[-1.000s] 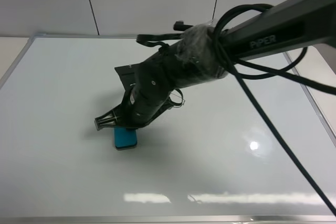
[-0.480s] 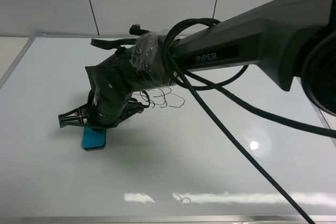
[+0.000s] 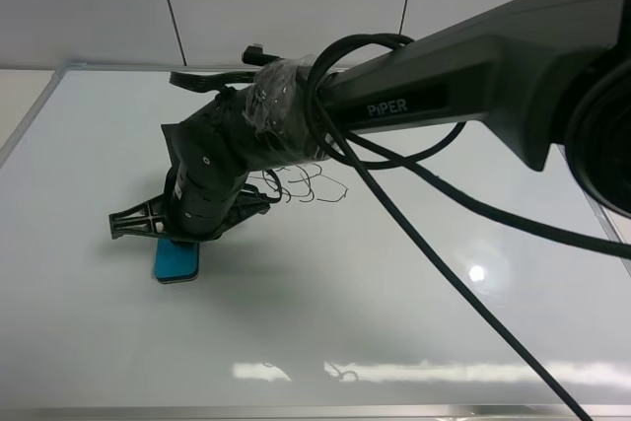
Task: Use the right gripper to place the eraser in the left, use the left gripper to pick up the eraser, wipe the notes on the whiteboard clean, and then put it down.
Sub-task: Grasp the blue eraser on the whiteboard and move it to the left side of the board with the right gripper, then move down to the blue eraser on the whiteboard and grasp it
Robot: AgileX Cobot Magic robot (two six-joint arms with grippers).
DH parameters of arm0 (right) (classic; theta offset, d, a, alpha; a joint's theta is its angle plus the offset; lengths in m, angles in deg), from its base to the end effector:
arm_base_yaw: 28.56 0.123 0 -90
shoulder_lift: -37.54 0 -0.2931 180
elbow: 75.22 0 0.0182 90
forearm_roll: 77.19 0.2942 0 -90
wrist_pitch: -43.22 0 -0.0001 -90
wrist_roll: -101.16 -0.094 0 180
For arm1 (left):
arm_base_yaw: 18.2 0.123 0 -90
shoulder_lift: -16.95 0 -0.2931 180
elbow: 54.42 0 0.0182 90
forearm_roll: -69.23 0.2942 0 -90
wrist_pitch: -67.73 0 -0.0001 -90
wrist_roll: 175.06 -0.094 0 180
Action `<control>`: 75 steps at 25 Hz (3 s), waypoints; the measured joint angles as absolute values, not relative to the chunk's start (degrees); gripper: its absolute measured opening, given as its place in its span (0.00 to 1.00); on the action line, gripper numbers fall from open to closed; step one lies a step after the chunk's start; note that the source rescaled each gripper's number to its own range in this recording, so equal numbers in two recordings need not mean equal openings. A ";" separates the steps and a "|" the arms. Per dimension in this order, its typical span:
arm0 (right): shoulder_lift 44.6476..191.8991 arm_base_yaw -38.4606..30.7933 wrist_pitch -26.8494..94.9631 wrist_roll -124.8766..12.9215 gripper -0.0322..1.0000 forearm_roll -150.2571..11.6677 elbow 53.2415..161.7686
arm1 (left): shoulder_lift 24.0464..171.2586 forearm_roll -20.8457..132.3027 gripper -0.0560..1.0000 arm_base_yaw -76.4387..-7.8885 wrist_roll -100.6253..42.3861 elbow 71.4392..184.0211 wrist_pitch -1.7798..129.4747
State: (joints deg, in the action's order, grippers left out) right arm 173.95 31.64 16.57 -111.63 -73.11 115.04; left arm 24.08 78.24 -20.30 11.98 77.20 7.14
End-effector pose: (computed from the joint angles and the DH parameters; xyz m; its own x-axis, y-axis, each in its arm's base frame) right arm 0.2476 0.4384 0.0827 -0.8749 -0.3331 -0.3516 -0.4412 0.8476 0.2949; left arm 0.0256 0.0119 0.3004 -0.4305 -0.0290 -0.9021 -0.1060 0.9942 0.0187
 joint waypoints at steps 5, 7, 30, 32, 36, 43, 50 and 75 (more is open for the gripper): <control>172.69 31.97 16.13 -111.91 0.30 -72.85 114.87 | 24.08 78.24 1.00 -20.30 11.98 77.20 7.14; 171.66 32.14 14.81 -111.91 0.52 -73.04 114.59 | 24.08 78.24 1.00 -20.30 11.98 77.20 7.14; 161.50 29.50 4.47 -112.96 1.00 -85.52 113.89 | 24.08 78.24 1.00 -20.30 11.98 77.20 7.14; 158.30 27.40 1.15 -112.95 1.00 -88.41 113.89 | 24.08 78.24 1.00 -20.30 11.98 77.20 7.14; 148.01 22.88 -4.17 -110.33 1.00 -94.43 113.89 | 24.08 78.24 1.00 -20.30 11.98 77.20 7.14; 130.54 18.36 -10.71 -106.27 1.00 -99.93 113.66 | 24.08 78.24 1.00 -20.30 11.98 77.20 7.14; 115.24 16.64 -22.26 -98.44 1.00 -101.06 113.54 | 24.08 78.24 1.00 -20.30 11.98 77.20 7.14; 50.56 -16.95 -19.43 -80.42 1.00 -81.57 63.23 | 24.08 78.24 1.00 -20.30 11.98 77.20 7.14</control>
